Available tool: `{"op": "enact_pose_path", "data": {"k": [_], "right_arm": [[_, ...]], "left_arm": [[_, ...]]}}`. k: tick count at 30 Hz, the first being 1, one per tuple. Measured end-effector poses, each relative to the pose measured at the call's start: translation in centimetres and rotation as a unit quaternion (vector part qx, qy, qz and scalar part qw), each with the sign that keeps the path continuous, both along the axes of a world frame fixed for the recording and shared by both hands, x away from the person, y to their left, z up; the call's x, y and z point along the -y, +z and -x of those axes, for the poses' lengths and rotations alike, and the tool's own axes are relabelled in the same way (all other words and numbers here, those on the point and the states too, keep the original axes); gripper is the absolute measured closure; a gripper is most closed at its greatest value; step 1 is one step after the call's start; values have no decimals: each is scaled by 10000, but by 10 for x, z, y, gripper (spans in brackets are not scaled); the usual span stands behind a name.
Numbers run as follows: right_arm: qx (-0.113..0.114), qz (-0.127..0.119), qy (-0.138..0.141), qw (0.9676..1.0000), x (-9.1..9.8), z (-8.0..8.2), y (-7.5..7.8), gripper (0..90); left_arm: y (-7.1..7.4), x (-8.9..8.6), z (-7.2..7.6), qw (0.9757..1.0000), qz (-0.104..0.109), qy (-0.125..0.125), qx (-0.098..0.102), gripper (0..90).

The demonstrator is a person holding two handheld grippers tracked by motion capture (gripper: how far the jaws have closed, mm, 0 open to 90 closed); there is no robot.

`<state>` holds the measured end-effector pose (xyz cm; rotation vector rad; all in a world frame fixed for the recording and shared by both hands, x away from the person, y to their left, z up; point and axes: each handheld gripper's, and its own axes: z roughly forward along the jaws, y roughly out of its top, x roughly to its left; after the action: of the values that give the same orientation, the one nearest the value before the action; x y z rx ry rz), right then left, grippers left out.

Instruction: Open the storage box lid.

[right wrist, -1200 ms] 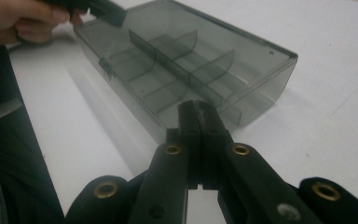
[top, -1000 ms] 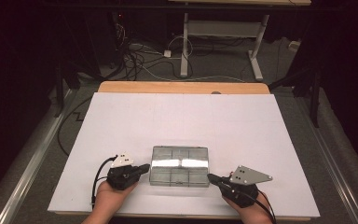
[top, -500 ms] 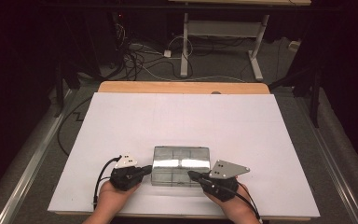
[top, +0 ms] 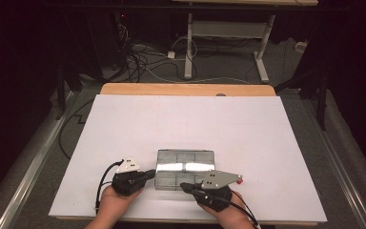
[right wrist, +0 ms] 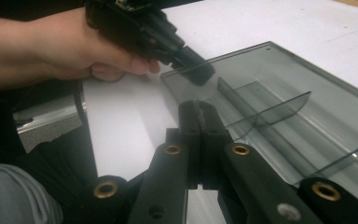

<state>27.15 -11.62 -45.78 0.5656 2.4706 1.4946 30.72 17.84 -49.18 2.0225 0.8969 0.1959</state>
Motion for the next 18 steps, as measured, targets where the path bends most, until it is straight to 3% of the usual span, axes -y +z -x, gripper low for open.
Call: {"op": "enact_pose_path", "data": {"k": [10,18], "right_arm": [[-78,185,173,9996,-7,7,-10,900],[-305,395,161,9986,-8,7,-23,900]], "left_arm": [[0,-3,-1,9999,154,4,3,881],[1,-4,0,9997,220,-67,-43,881]]}}
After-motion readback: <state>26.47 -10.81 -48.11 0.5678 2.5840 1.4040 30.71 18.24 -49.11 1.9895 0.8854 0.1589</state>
